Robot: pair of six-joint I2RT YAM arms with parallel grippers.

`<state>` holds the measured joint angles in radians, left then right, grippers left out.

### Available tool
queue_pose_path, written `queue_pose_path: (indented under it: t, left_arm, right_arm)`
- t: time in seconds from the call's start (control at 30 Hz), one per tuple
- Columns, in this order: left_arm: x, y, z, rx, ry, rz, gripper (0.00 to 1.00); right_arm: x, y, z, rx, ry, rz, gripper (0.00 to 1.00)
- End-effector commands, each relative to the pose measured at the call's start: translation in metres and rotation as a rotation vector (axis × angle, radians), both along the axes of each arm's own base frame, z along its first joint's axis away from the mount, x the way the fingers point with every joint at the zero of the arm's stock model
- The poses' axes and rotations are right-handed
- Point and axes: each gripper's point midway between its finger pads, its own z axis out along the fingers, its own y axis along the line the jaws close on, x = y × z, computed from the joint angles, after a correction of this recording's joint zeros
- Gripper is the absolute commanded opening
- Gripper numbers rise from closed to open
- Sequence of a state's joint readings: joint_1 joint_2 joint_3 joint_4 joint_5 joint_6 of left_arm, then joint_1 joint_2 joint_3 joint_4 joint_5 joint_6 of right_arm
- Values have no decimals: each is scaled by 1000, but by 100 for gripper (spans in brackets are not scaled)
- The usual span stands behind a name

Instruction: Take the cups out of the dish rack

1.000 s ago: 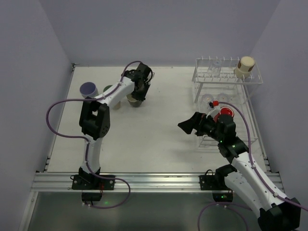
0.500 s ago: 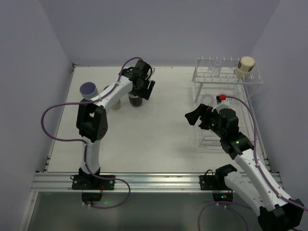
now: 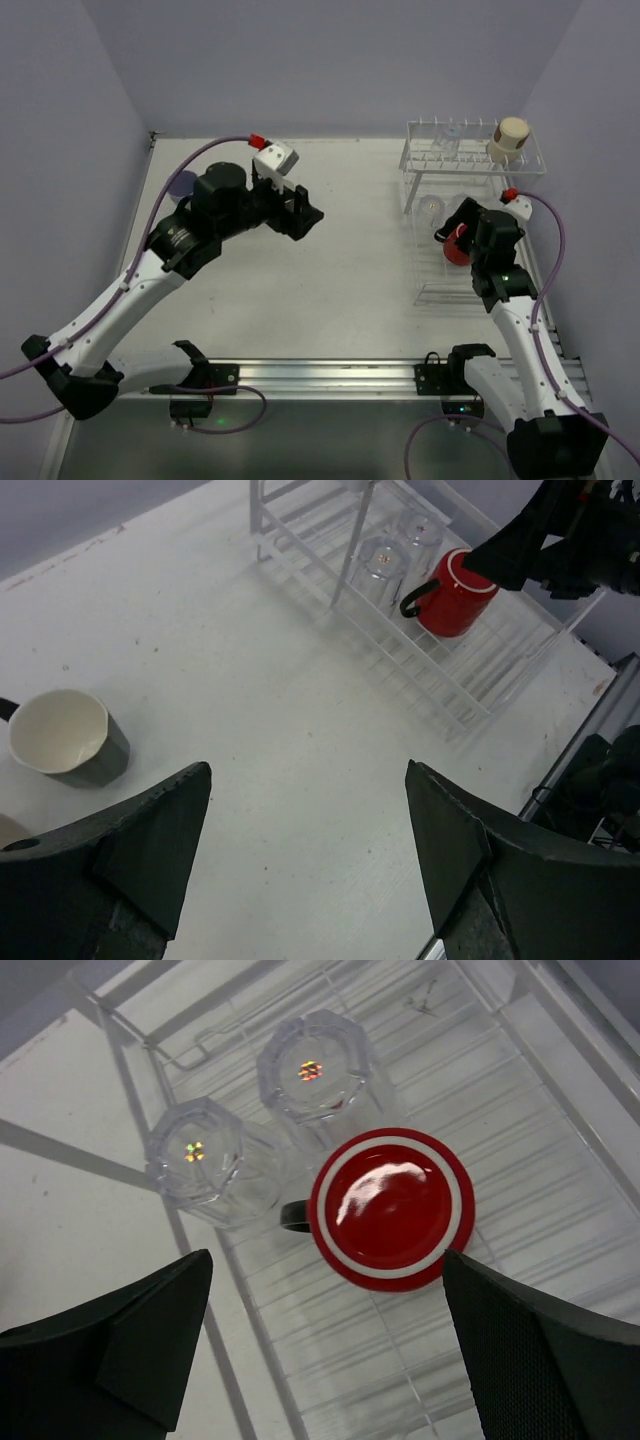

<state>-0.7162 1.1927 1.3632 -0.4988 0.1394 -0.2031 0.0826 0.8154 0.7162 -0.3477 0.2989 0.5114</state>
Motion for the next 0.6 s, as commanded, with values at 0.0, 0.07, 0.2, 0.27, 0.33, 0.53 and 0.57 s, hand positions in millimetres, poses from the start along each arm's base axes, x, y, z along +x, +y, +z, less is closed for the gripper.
queue_pose_path:
  t: [0.0, 0.07, 0.2, 0.27, 0.33, 0.53, 0.57]
  left_arm:
    - [-4, 13, -35, 17, 33, 33, 83]
    - [-11, 24, -47, 27, 26, 51, 83]
    - [-17, 30, -61, 25, 12, 52, 83]
    - [-19, 31, -64, 34, 7, 40, 83]
    - [-20, 33, -63, 43, 0, 39, 83]
    - [-27, 38, -62, 19, -26, 37, 83]
    - [-29, 36, -65, 20, -17, 23, 83]
  right_arm:
    - [4, -25, -8, -57, 22, -83, 99]
    - [9, -32, -20, -69, 68, -99, 99]
    - [14, -48, -40, -81, 147, -141, 99]
    - [19, -47, -42, -83, 163, -123, 99]
    - [21, -46, -53, -85, 206, -111, 99]
    - [26, -48, -69, -104, 276, -107, 99]
    - [31, -45, -69, -96, 277, -85, 99]
